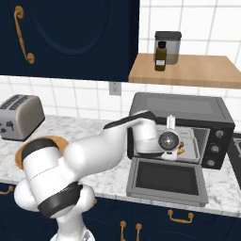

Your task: Pick up the kebab skewer and baguette bread, and place them inside the toaster oven. Close the toaster oven door and start by setting the timer.

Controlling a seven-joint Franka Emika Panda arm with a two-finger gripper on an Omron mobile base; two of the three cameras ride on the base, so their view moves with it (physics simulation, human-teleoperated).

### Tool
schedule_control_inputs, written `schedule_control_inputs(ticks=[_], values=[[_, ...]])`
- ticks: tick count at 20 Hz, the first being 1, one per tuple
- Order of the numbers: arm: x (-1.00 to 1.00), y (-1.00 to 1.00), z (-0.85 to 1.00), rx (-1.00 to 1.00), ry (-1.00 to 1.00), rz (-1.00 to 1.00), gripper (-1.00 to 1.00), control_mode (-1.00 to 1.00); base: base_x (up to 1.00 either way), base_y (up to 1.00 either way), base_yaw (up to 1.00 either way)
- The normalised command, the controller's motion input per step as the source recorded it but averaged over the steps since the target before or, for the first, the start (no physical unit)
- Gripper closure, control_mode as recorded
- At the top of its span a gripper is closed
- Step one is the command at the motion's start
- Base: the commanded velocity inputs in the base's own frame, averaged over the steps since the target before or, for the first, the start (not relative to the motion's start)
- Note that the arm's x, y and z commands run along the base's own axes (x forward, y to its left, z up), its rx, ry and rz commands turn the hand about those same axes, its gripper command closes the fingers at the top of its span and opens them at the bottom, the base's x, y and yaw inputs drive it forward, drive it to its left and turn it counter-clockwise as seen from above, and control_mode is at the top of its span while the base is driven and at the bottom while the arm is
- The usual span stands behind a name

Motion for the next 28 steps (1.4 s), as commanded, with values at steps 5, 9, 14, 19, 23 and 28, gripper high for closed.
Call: schedule_control_inputs(ticks=[5, 9, 14, 19, 23, 28], values=[[-0.08, 0.0, 0.6, 0.0, 0.0, 0.01, -1.0, -1.0, 0.0, 0.0, 0.0], [-0.56, -0.19, 0.25, -0.03, 0.0, 0.15, -1.0, -1.0, 0.0, 0.0, 0.0], [-0.98, -0.3, 0.0, -0.17, 0.0, 0.39, -1.0, -1.0, 0.0, 0.0, 0.0], [-0.43, -0.15, -0.04, -0.2, -0.13, 0.47, -1.0, -1.0, 0.0, 0.0, 0.0], [-0.03, -0.01, -0.24, -0.31, -0.19, 0.44, -1.0, -1.0, 0.0, 0.0, 0.0], [-0.02, 0.12, -0.24, -0.42, -0.09, 0.43, -1.0, -1.0, 0.0, 0.0, 0.0]])
